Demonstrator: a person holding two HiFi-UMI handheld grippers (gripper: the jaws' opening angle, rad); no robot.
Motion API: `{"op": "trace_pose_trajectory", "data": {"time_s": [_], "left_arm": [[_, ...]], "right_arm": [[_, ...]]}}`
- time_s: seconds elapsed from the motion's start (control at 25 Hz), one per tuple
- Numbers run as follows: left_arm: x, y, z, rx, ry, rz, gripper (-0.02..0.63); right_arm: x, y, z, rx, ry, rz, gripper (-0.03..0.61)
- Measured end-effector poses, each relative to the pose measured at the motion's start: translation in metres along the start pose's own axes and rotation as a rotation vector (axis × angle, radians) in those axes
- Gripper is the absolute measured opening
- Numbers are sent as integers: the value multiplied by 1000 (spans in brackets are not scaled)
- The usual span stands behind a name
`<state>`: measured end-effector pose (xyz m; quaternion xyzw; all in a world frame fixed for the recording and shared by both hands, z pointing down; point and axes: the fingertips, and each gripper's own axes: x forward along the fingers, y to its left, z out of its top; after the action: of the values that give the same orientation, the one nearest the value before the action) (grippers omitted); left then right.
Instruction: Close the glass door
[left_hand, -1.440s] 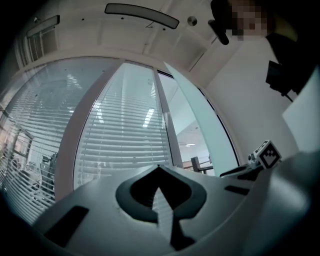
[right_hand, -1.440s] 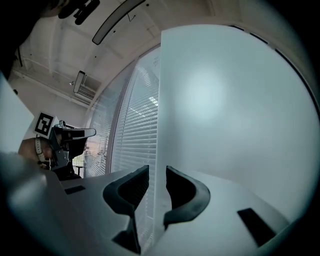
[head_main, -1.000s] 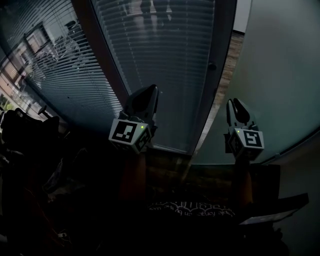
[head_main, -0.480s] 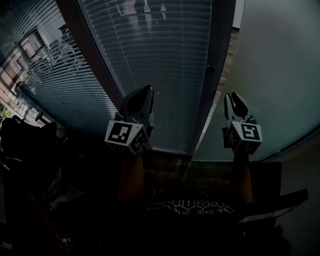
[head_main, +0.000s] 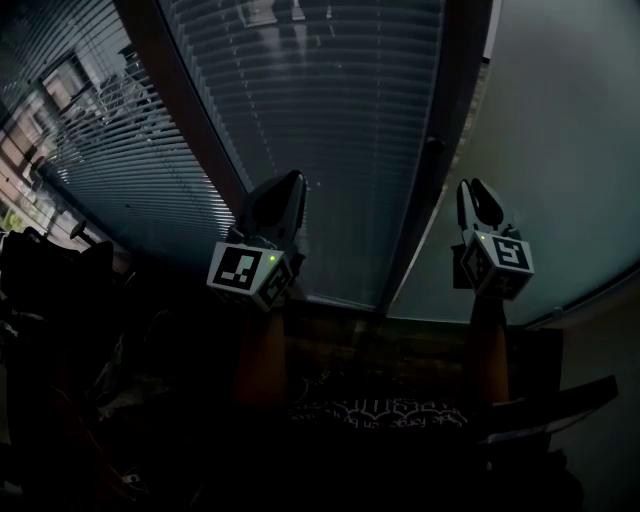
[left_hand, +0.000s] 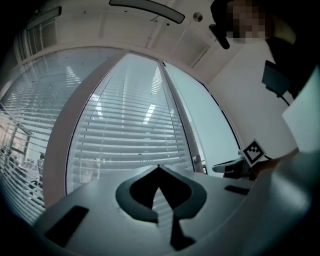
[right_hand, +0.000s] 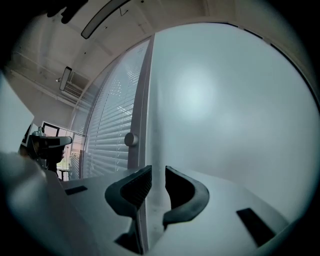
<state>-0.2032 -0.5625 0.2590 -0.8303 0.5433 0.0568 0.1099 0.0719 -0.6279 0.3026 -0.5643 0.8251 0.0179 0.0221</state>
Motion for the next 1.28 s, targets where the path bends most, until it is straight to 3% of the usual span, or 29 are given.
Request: {"op": "trace_pose_trajectory", "data": {"time_s": [0.68, 1.28], "left_arm": [[37, 6, -5, -5, 17, -109, 2], [51, 10, -7, -32, -3, -119, 2]], "right_arm": [[32, -14, 0, -6, 18, -79, 71], [41, -21, -1, -27, 31, -104, 71]]}}
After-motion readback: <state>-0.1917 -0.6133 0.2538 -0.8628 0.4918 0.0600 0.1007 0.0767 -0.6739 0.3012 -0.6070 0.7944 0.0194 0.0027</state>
